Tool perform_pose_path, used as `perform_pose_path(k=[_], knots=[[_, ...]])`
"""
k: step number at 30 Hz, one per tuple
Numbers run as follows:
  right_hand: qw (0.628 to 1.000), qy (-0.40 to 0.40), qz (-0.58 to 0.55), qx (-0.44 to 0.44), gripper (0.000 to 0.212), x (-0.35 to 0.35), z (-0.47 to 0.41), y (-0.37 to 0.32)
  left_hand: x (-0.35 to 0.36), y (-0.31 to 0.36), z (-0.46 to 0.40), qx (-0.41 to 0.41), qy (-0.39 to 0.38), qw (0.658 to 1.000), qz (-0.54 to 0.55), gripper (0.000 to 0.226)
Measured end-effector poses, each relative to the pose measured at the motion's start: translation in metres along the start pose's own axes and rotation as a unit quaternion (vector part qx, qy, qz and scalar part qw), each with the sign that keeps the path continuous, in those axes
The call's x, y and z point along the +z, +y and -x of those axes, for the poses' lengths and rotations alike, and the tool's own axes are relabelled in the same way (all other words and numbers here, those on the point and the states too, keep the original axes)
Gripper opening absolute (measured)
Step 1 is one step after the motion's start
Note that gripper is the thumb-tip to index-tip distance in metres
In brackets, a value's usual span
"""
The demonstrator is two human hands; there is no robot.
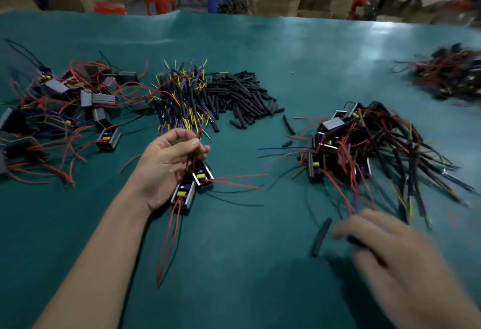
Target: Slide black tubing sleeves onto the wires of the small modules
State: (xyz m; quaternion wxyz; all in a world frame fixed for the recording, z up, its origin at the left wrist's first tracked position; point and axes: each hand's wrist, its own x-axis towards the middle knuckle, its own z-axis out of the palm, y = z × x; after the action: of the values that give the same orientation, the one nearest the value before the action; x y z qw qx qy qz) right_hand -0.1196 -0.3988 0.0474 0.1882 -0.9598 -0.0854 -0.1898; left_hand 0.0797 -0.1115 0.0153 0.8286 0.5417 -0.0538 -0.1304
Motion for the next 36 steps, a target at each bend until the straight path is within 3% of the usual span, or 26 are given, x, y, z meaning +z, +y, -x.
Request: perform_pose_path(k=[3, 7, 9, 12, 18, 21, 24, 26, 29, 31, 34, 36], knots=[[0.991, -0.076, 0.112, -0.022, 0.027, 0.023, 0.027, 0.005, 0.002, -0.003, 0.000, 0.005, -0.002, 1.000, 0.006, 0.011], [0.987, -0.107, 0.111, -0.051, 0.004, 0.019, 0.017, 0.004, 0.004, -0.007, 0.003, 0.009, 0.009, 1.000, 0.010, 0.016], [0.989, -0.107, 0.099, -0.030, 0.018, 0.015, 0.011, 0.001, 0.003, -0.005, 0.004, 0.008, 0.012, 1.000, 0.016, 0.017], [0.989, -0.080, 0.126, -0.013, 0.024, 0.011, -0.005, -0.005, 0.004, -0.004, 0.004, 0.000, 0.007, 1.000, 0.018, 0.018], [0.955, -0.211, 0.209, 0.002, 0.017, 0.020, -0.014, -0.013, 0.004, -0.003, 0.004, -0.005, 0.004, 1.000, 0.019, 0.019], [0.969, -0.145, 0.203, 0.001, 0.022, 0.018, -0.006, -0.021, 0.004, -0.003, 0.004, -0.008, 0.002, 1.000, 0.017, 0.020], [0.970, -0.171, 0.175, 0.000, 0.026, 0.017, -0.009, -0.028, 0.005, -0.002, 0.004, -0.011, -0.001, 1.000, 0.014, 0.019], [0.981, -0.140, 0.131, 0.013, 0.022, 0.020, -0.030, -0.034, 0.005, -0.002, 0.004, -0.009, -0.003, 1.000, 0.010, 0.015], [0.999, -0.001, 0.043, -0.006, 0.018, 0.035, -0.102, -0.046, 0.008, -0.001, 0.004, -0.006, 0.008, 1.000, 0.012, 0.005], [0.998, -0.005, 0.037, 0.047, 0.021, 0.055, -0.167, -0.043, 0.010, -0.001, 0.005, -0.003, 0.018, 1.000, 0.024, 0.016], [0.988, -0.087, 0.032, 0.120, 0.029, 0.088, -0.239, -0.037, 0.012, -0.002, 0.005, 0.000, 0.019, 1.000, 0.008, 0.021], [0.992, -0.058, 0.011, 0.112, 0.029, 0.102, -0.251, -0.035, 0.011, -0.002, 0.004, -0.002, 0.020, 1.000, 0.011, 0.019]])
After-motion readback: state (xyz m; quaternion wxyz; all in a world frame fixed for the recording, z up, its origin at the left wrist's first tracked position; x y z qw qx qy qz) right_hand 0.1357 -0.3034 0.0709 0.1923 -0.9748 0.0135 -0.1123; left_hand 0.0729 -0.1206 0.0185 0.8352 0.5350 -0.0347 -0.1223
